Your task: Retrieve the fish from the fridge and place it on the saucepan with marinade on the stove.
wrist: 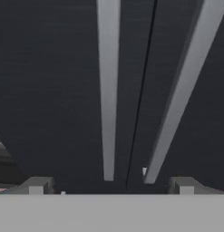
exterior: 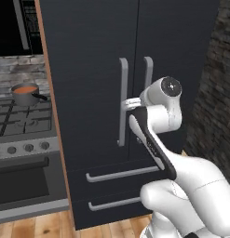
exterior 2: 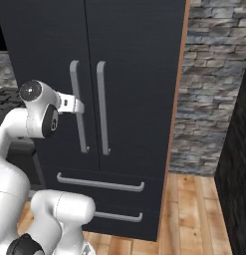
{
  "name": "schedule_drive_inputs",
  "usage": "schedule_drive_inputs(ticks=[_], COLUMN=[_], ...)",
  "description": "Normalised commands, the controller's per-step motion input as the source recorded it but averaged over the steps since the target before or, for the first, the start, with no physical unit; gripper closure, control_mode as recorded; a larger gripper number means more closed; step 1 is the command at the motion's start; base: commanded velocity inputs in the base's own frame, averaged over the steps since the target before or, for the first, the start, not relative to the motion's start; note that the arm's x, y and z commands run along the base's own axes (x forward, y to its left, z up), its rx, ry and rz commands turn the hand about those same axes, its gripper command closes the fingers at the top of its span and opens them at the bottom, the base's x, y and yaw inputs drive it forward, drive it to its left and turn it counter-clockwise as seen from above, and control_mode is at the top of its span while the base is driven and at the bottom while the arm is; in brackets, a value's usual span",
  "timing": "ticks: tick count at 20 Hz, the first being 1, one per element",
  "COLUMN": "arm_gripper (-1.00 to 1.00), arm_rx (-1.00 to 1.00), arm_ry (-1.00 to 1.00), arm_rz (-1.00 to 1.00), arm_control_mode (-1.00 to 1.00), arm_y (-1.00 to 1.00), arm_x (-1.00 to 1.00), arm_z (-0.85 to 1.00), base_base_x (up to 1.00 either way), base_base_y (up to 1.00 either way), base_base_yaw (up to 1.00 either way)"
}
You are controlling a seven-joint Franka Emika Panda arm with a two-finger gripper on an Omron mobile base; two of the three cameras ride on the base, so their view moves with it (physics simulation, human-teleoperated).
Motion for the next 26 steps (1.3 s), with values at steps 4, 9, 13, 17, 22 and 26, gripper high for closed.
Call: schedule_drive_inputs(ticks=[4, 9, 13, 17, 22, 26], arm_gripper=[-1.00, -1.00, -1.00, -1.00, -1.00, -1.00], arm_rx=[0.00, 0.00, 0.00, 0.00, 0.00, 0.00], arm_ry=[0.00, 0.00, 0.00, 0.00, 0.00, 0.00], arm_rz=[0.00, 0.00, 0.00, 0.00, 0.00, 0.00], arm_control_mode=[-1.00, -1.00, -1.00, -1.00, -1.00, -1.00], arm_y=[0.00, 0.07, 0.09, 0.13, 0.06, 0.01], arm_x=[0.46, 0.49, 0.53, 0.53, 0.53, 0.59], arm_z=[-0.01, -0.07, -0.11, -0.15, -0.12, -0.10], base_base_x=[0.00, 0.00, 0.00, 0.00, 0.00, 0.00], base_base_y=[0.00, 0.00, 0.00, 0.00, 0.00, 0.00], base_base_yaw=[0.00, 0.00, 0.00, 0.00, 0.00, 0.00])
